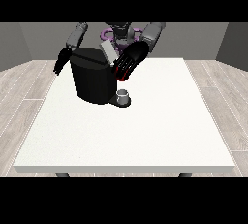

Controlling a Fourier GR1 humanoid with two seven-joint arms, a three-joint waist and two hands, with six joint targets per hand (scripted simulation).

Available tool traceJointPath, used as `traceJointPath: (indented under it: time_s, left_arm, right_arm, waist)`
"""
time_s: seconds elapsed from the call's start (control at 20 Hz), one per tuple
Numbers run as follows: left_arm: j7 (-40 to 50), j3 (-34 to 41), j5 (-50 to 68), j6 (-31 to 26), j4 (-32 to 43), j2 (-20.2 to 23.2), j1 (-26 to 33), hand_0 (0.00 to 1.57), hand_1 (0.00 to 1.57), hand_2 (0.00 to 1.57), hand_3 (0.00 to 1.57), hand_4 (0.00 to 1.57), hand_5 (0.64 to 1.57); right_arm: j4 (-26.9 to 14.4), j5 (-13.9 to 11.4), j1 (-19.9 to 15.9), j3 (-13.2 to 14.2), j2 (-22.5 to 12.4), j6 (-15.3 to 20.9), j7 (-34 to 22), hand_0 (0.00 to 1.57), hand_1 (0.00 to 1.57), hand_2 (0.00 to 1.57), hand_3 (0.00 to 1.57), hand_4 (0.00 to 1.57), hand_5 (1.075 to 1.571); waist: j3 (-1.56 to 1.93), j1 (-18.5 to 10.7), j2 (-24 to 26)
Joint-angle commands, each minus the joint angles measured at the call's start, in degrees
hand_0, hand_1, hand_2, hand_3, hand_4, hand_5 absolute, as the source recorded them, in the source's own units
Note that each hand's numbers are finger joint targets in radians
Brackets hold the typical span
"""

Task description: Insert the coffee pod into the coffee machine and close the lid

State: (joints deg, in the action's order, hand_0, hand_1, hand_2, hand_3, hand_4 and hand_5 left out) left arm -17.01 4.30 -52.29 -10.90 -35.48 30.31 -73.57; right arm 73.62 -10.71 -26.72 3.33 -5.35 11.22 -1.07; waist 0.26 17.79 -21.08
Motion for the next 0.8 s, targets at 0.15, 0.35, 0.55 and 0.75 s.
traceJointPath:
  time_s: [0.15,0.35,0.55,0.75]
  left_arm:
    - [4.61,-1.24,0.59,-3.98,-0.91,-5.94,3.56,0.0,0.0,0.0,0.0,0.0,1.571]
    - [1.36,-2.26,1.38,-1.91,-2.54,-9.71,12.61,0.0,0.0,0.08,0.0,0.0,1.571]
    - [0.85,7.22,13.57,-2.8,-2.63,-17.35,15.73,0.0,0.0,0.15,0.0,0.0,1.571]
    - [-0.96,13.75,22.73,-1.33,-2.5,-25.78,23.56,0.0,0.0,0.0,0.0,0.47,1.571]
  right_arm:
    - [-6.57,1.08,2.65,3.08,0.57,1.92,1.18,0.0,0.0,0.0,0.0,0.0,1.571]
    - [-7.82,1.98,8.36,3.81,-0.04,0.76,1.87,0.0,0.0,0.0,0.0,0.0,1.571]
    - [-8.7,2.87,12.63,4.02,-0.21,-0.85,2.11,0.0,0.0,0.0,0.0,0.0,1.571]
    - [-9.73,3.23,15.73,5.28,0.08,0.38,3.3,0.0,0.0,0.0,0.0,0.0,1.571]
  waist:
    - [-0.21,-6.75,7.96]
    - [-0.25,-10.39,13.83]
    - [-0.38,-13.01,20.51]
    - [-0.4,-17.88,25.12]
